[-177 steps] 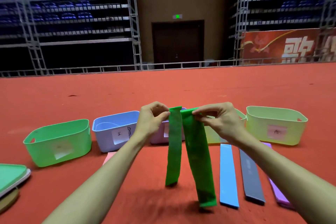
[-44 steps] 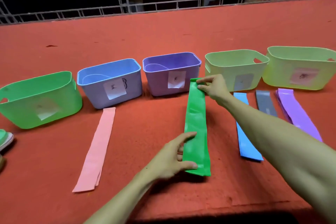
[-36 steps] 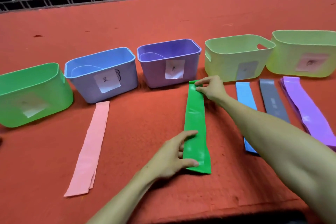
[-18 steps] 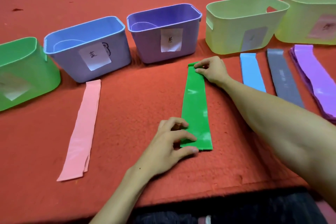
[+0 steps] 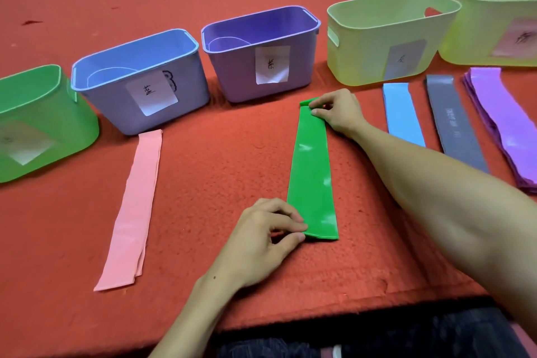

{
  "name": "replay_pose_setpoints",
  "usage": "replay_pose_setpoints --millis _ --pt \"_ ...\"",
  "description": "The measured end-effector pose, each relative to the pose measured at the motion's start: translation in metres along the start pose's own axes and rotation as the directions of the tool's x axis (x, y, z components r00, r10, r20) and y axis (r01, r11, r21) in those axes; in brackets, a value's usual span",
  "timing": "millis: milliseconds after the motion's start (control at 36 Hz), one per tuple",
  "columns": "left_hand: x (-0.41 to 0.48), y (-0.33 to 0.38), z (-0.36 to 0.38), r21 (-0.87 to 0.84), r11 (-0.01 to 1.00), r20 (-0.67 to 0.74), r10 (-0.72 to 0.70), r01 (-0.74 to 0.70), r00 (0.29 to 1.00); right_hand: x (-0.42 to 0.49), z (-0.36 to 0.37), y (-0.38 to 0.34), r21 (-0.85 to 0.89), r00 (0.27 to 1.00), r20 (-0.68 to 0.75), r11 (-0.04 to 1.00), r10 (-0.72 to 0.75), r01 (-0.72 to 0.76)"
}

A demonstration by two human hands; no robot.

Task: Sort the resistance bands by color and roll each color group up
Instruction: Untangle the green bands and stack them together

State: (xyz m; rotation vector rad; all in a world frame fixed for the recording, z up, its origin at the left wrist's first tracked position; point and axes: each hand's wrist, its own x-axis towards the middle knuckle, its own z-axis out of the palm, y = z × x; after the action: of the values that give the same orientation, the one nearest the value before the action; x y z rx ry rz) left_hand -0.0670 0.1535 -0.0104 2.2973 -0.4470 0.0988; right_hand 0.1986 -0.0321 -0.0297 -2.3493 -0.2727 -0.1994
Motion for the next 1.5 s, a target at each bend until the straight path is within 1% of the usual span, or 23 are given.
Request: replay_pose_setpoints --millis 111,194,278,361,444,667,889,1028,1111,1167,1306,1417,1500 --pt "0.002 0.015 -0.003 -0.039 0.997 -0.067 0.061 -0.064 0.996 -0.001 0.0 0.0 0.009 1.0 -0.003 1.0 0.001 -0.001" --pt "0.003 0.024 0.0 -0.026 0.99 -0.098 0.136 -0.139 0.986 -0.001 0.0 0.0 0.011 1.0 0.004 1.0 0.003 -0.003" --pt "0.005 0.026 0.007 0.011 0.983 -0.085 0.184 -0.184 0.979 -0.001 -0.001 0.0 0.013 1.0 0.005 1.0 0.009 -0.009" --pt "0.004 0.018 0.014 0.062 0.976 -0.027 0.212 -0.21 0.977 -0.001 -0.001 0.0 0.019 1.0 0.005 1.0 0.006 -0.006" --pt "0.001 0.008 0.019 0.082 0.975 0.017 0.207 -0.208 0.978 -0.001 0.0 0.001 0.024 1.0 0.006 1.0 0.006 -0.006" --pt "-0.002 -0.001 0.023 0.079 0.973 0.027 0.217 -0.219 0.976 0.0 0.0 0.002 0.028 1.0 0.009 1.0 0.005 -0.005" --pt "-0.002 -0.004 0.026 0.105 0.964 -0.05 0.251 -0.245 0.967 -0.002 0.0 0.002 0.022 1.0 0.014 1.0 0.001 -0.001" --pt "-0.003 0.003 0.023 0.061 0.974 -0.113 0.224 -0.218 0.968 -0.002 0.0 0.002 0.026 1.0 0.01 1.0 0.002 -0.002" --pt "-0.004 0.006 0.021 0.068 0.975 -0.132 0.218 -0.211 0.967 -0.002 0.001 0.002 0.028 1.0 0.007 1.0 0.003 -0.004" --pt "-0.006 0.007 0.022 0.074 0.975 -0.13 0.218 -0.21 0.967 -0.001 0.001 0.002 0.031 1.0 0.01 0.999 0.005 -0.005" --pt "-0.008 0.002 0.026 0.112 0.974 -0.059 0.202 -0.195 0.978 -0.001 0.001 0.002 0.031 1.0 0.012 0.999 0.007 -0.008" --pt "-0.009 0.004 0.025 0.111 0.977 -0.076 0.193 -0.184 0.978 -0.001 0.0 0.002 0.034 1.0 0.013 0.999 0.01 -0.011" --pt "-0.009 0.007 0.023 0.092 0.977 -0.126 0.205 -0.194 0.971 -0.001 0.001 0.002 0.037 1.0 0.011 0.999 0.013 -0.014"
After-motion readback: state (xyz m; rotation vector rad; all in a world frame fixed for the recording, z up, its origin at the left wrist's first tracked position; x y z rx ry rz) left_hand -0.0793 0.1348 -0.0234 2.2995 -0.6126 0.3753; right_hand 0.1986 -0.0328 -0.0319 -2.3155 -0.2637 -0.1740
